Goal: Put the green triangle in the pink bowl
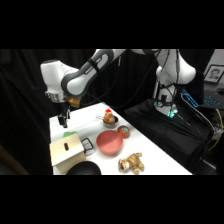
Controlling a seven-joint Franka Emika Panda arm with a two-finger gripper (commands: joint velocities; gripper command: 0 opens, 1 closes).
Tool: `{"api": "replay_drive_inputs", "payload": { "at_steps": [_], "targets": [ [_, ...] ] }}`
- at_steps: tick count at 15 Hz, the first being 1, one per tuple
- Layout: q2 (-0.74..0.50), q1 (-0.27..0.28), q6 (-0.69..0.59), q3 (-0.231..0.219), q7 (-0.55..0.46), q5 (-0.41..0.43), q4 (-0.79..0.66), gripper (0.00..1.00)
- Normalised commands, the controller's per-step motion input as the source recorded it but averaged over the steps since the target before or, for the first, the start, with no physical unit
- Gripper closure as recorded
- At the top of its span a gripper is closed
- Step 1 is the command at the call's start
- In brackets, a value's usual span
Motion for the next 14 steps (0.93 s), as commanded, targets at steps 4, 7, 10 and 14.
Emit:
{"api": "replay_drive_inputs", "payload": {
  "at_steps": [4,7,10,14],
  "targets": [
    [0.25,-0.036,0.01,-0.029,0.04,0.117,0.36,0.00],
    [0.23,-0.029,0.00,-0.016,0.02,0.120,0.35,0.00],
    [0.25,-0.050,-0.02,0.014,-0.01,0.147,0.36,0.00],
    [0.24,-0.046,-0.02,0.029,0.00,0.134,0.33,0.00]
  ]
}}
